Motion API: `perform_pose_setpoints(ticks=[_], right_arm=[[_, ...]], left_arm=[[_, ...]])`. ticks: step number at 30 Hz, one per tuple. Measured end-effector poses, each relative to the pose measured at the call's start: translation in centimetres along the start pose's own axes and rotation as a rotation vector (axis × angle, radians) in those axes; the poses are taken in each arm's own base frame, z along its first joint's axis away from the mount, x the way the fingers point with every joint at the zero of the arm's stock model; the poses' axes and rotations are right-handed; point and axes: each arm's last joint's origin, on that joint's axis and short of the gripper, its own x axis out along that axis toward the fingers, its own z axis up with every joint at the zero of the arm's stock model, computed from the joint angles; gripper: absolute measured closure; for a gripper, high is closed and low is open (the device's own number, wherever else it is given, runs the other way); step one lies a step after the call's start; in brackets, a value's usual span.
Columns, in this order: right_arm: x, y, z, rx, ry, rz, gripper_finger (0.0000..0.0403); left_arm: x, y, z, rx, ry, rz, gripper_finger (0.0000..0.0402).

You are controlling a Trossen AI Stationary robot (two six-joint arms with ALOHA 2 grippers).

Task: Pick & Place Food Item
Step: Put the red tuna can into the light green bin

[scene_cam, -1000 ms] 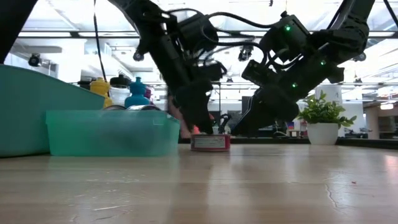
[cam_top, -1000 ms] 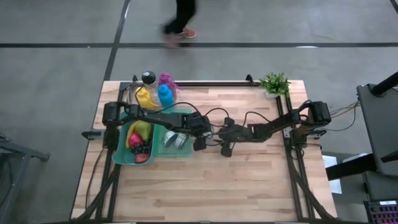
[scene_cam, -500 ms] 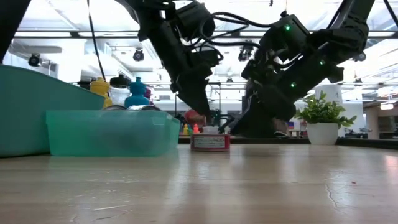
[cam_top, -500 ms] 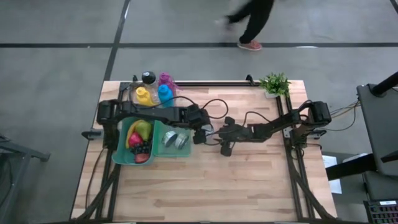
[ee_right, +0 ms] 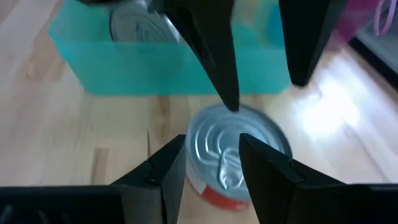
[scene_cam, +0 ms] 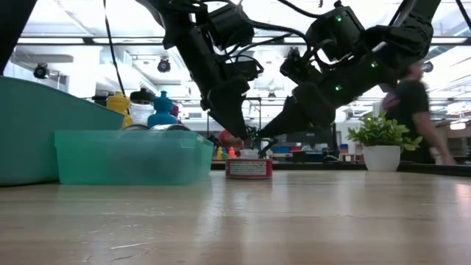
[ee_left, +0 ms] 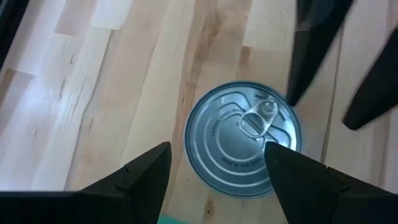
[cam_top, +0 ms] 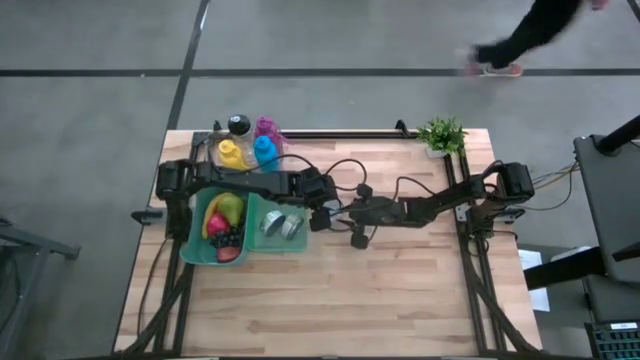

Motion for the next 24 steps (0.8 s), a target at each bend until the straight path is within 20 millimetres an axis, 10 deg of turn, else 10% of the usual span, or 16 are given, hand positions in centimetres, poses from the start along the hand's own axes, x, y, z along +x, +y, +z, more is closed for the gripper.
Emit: perform_pose_setpoints(ticks=[24], right_arm=[[2.2, -2.2, -2.6, 0.048, 0.106, -0.071, 0.0256]], left_arm=[[0.1, 0.8, 0.0, -0.015, 0.001, 0.026, 0.0137]])
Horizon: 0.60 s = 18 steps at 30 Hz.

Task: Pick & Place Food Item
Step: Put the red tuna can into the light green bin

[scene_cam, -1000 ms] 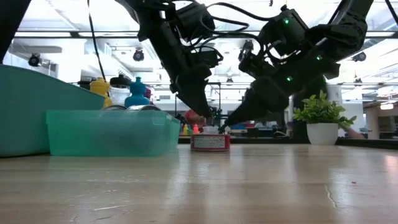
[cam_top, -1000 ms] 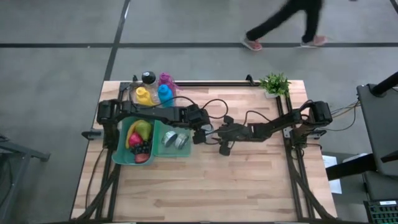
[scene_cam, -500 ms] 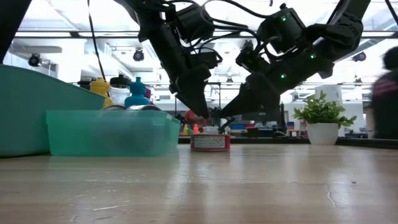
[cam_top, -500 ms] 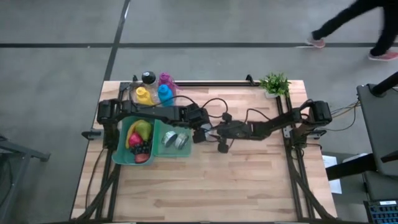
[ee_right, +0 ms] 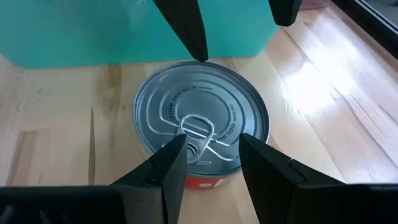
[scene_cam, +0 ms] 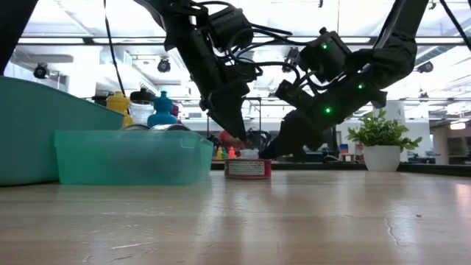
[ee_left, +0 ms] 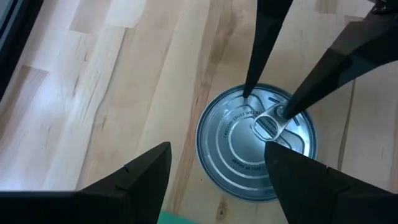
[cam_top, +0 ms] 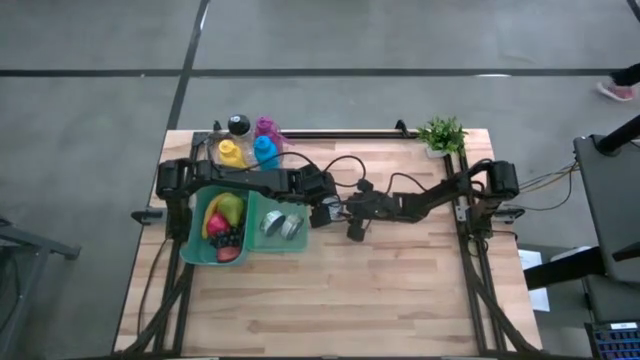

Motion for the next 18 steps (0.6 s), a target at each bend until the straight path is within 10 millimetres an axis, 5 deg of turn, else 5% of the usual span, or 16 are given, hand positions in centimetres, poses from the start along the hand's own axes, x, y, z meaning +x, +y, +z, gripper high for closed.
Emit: perform_pose_setpoints(ticks=[18], right_arm=[[-2.3, -0.5, 0.2, 0.026, 0.136, -0.006, 0.0256]], left_arm=[[0.0, 0.0, 0.0, 0.003, 0.004, 0.000, 0.0137]])
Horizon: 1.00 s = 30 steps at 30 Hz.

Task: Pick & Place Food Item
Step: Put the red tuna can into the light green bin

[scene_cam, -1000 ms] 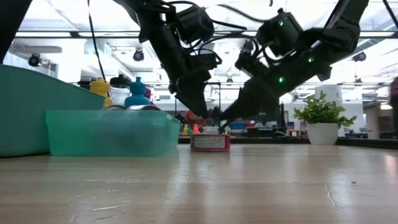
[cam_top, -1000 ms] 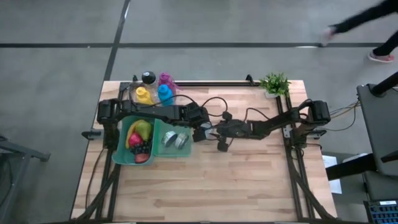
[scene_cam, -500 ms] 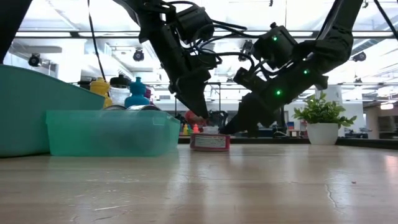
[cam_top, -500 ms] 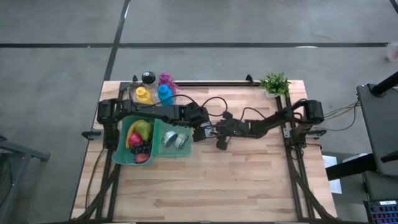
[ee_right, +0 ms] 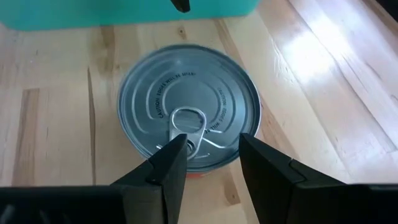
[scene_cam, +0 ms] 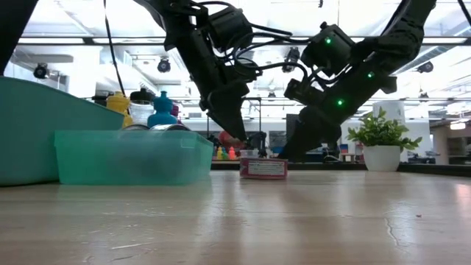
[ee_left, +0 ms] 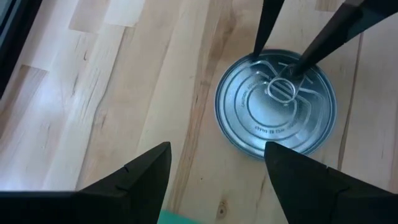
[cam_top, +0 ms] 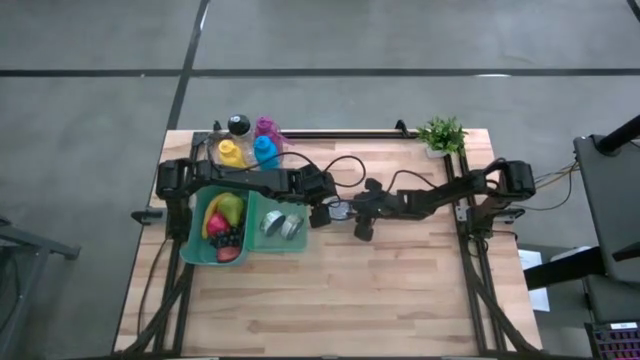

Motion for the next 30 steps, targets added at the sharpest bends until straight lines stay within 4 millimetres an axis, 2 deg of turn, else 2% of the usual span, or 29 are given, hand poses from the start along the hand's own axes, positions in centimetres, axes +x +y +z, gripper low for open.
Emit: perform_pose_setpoints(ticks=[14, 24, 30], right_arm=[[0.0, -0.1, -0.5, 0.030, 0.047, -0.006, 0.0256], [0.2, -0.2, -1.2, 0.035, 0.063, -0.039, 0.0256], [0.1, -0.2, -1.5, 0.039, 0.032, -0.041, 0.0256]], left_arm=[[0.0, 0.0, 0.0, -0.004, 0.001, -0.001, 0.0137], [0.0, -0.2, -0.1, -0.005, 0.010, -0.073, 0.0137], [0.9, -0.4, -0.2, 0.001, 0.019, -0.072, 0.0137]])
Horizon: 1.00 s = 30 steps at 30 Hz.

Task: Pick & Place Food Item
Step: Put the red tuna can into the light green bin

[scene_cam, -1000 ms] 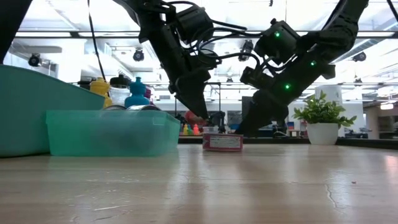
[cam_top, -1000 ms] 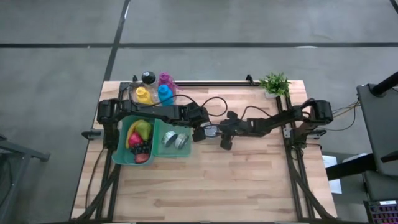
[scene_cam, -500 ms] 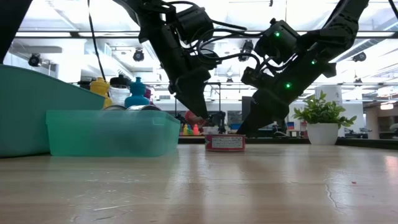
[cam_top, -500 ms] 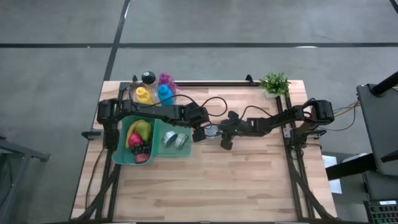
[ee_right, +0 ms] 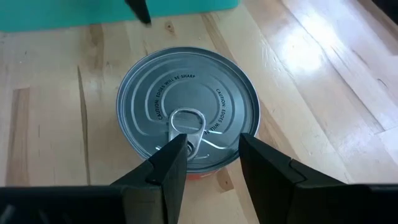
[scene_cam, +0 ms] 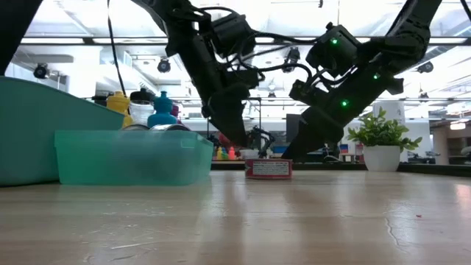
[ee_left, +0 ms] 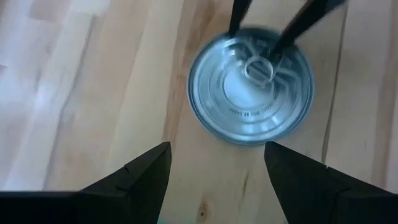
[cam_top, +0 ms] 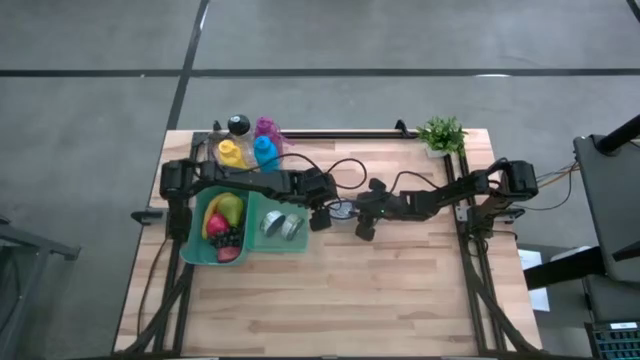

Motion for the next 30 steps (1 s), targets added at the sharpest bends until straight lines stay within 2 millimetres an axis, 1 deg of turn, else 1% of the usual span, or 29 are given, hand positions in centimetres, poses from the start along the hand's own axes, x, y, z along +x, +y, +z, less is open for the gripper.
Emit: perform_pose_setpoints(ticks=[3, 9, 14, 19, 23, 27, 30], right_arm=[[-0.1, -0.1, -0.5, 0.009, -0.036, 0.003, 0.0256], [-0.2, -0.2, -1.4, 0.024, -0.077, 0.007, 0.0256], [-0.2, -0.2, -1.3, 0.025, -0.080, -0.006, 0.0256], [-0.2, -0.2, -1.2, 0.024, -0.081, -0.008, 0.0256], [-0.2, -0.3, -1.3, 0.025, -0.079, -0.008, 0.0256], [-0.2, -0.3, -1.3, 0.027, -0.080, -0.008, 0.0256], [-0.2, -0.3, -1.3, 0.027, -0.080, -0.009, 0.0256]], left_arm=[[0.5, -0.1, -0.1, 0.001, 0.003, 0.000, 0.0138], [0.8, -0.1, -0.2, 0.004, 0.011, 0.000, 0.0138], [1.1, -0.1, -0.4, 0.007, 0.029, 0.001, 0.0138], [2.4, -0.3, -0.8, 0.011, 0.059, 0.001, 0.0138], [3.9, -0.5, -1.4, 0.017, 0.092, 0.004, 0.0138], [4.8, -0.7, -1.6, 0.013, 0.101, -0.002, 0.0137], [5.0, -0.7, -1.6, 0.010, 0.089, -0.001, 0.0137]])
